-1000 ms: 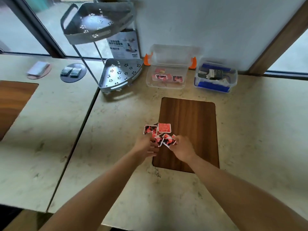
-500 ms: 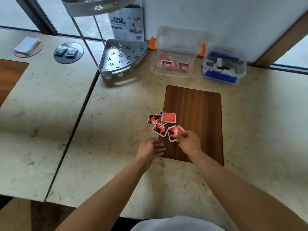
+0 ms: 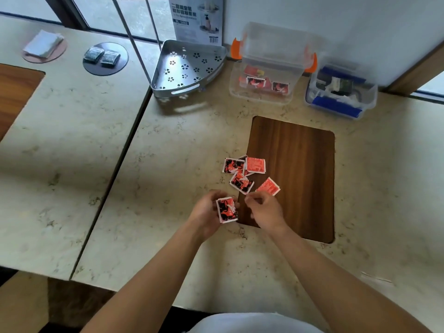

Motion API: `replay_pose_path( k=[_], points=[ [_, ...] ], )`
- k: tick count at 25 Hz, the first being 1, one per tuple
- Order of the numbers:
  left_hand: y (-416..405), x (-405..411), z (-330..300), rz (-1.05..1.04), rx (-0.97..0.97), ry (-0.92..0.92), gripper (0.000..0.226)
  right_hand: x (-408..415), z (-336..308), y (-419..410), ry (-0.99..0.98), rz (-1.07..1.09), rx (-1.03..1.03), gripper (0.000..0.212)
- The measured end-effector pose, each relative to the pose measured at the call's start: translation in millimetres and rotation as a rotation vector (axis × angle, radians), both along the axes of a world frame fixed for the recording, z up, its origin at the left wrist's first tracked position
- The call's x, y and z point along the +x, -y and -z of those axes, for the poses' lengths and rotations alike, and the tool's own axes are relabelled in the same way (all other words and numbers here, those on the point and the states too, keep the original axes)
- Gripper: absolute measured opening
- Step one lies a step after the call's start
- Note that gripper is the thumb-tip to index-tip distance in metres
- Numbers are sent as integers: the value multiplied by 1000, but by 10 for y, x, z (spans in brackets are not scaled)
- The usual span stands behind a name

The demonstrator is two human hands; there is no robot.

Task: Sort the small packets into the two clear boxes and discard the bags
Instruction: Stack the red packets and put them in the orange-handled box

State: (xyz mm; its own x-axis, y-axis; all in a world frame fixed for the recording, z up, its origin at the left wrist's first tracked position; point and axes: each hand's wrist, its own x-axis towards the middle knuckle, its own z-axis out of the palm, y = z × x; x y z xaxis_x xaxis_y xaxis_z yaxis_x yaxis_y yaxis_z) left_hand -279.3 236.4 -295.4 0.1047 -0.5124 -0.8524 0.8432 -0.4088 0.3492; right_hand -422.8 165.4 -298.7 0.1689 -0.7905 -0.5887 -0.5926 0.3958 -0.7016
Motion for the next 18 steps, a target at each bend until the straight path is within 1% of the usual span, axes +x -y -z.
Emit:
replay_pose_path(
  k=[3,5,6,7,9,10,11,13,14,17,18],
  points=[
    [-22,124,6,-52,9,-22,19,146,25,273,-145,-169,-224,28],
    [-24,188,19,-55,4,-12,19,224,63,367,-239,-263,-246,41],
    [-19,213,27,-56,0,-5,19,255,73,379,-278,-293,-252,43],
    [-10,233,35,-58,-5,2,19,266,91,377,-313,-324,-261,40],
    [9,257,54,-58,-6,22,19,271,117,362,-355,-337,-251,26],
    [14,263,58,-54,-5,34,20,259,123,346,-312,-296,-193,21],
    [27,269,59,-47,-7,44,22,243,124,318,-202,-219,-83,19],
    [62,300,57,-42,-17,53,24,245,51,253,84,-31,185,18],
    [84,316,54,-43,-23,56,23,255,-4,241,168,6,245,18],
    [153,362,55,-29,-29,91,21,318,-97,256,174,-62,153,13],
    [177,365,65,-24,-30,97,23,339,-127,264,207,-57,159,12]
  ],
)
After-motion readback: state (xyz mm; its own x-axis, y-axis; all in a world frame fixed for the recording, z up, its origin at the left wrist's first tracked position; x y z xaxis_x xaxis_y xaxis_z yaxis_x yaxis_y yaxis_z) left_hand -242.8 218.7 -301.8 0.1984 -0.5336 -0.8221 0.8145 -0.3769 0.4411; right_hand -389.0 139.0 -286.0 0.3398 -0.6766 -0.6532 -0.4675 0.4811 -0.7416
